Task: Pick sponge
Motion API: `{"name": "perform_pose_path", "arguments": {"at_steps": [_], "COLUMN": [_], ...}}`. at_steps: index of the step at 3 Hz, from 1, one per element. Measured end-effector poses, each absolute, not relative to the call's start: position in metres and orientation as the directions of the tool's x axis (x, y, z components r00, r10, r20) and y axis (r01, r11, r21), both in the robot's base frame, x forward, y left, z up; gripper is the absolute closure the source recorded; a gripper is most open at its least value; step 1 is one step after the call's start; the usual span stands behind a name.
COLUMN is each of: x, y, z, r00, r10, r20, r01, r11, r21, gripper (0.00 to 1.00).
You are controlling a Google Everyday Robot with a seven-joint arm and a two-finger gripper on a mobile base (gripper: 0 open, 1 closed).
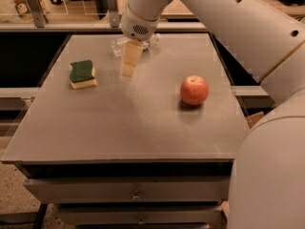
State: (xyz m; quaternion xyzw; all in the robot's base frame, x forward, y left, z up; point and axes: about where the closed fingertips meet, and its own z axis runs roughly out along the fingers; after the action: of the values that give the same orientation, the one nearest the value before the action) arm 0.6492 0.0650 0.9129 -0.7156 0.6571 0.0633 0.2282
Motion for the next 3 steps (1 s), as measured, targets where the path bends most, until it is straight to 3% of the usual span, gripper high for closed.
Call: {"name": "perform_pose_path", "arguments": {"at_steps": [3], "x": [0.667], "y": [0.133], "z": [0.88], "r00": [0.157], "r10": [-0.887], "r20": [-0.434], "r01": [-0.972], "r11": [-0.061], "r21": [-0.227], "gripper": [0.0]}}
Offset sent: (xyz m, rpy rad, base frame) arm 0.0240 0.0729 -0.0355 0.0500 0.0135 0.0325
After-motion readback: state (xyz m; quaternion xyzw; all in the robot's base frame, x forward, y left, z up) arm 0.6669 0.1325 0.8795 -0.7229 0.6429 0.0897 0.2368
